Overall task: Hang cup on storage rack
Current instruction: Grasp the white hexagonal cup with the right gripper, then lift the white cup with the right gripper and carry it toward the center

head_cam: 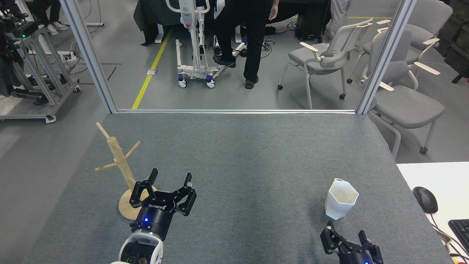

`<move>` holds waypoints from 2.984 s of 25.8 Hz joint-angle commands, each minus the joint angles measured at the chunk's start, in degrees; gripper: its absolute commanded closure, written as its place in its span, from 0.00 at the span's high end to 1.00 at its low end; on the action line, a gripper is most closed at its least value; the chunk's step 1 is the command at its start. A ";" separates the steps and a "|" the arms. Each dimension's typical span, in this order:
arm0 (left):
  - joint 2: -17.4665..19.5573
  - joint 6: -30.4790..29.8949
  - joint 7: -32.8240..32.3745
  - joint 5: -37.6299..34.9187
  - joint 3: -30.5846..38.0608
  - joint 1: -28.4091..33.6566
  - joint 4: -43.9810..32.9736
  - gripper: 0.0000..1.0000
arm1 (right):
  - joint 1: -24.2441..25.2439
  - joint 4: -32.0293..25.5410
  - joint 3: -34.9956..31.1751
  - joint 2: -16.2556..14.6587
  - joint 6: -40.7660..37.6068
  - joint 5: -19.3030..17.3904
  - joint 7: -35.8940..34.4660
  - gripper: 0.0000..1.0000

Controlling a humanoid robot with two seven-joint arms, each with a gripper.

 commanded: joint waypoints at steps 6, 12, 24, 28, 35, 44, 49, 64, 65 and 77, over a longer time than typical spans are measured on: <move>-0.53 -0.25 -0.11 0.09 -0.12 -1.53 0.50 1.00 | -4.65 6.51 -1.20 -1.52 0.22 10.35 2.28 1.00; -0.70 -0.43 0.06 0.09 -0.12 -1.61 0.50 1.00 | -8.26 9.85 -1.29 -3.63 -0.13 11.59 2.37 1.00; -0.44 -0.08 0.06 0.17 -0.03 -3.72 2.17 1.00 | -14.67 18.12 -0.50 -3.45 -1.80 10.79 2.37 1.00; -0.44 -0.08 0.06 0.09 -0.03 -3.55 2.08 1.00 | -15.46 19.26 -0.06 -3.19 -3.56 10.79 2.37 1.00; -0.44 -0.08 0.15 0.17 -0.03 -3.28 1.99 1.00 | -16.52 19.79 1.87 -2.84 -3.56 10.79 2.37 1.00; -0.35 -0.16 0.33 0.26 -0.12 -2.58 1.38 1.00 | -19.16 21.02 2.49 -2.92 -3.47 10.79 2.37 1.00; -0.26 -0.34 0.42 0.35 -0.12 -1.52 0.76 1.00 | -24.78 26.47 2.75 -3.01 -3.56 10.71 2.37 1.00; 1.76 -0.34 0.42 0.44 -0.20 -1.44 1.38 1.00 | -28.56 22.60 3.19 -3.63 -3.38 1.83 2.72 0.28; 1.93 -0.43 0.42 0.52 -0.20 -1.44 1.38 1.00 | -28.47 20.67 3.28 -3.72 -3.47 0.16 3.16 0.27; 1.84 -5.35 1.38 0.61 -1.52 0.14 -3.54 1.00 | -23.90 -7.28 8.64 -2.22 3.65 -0.90 26.36 0.25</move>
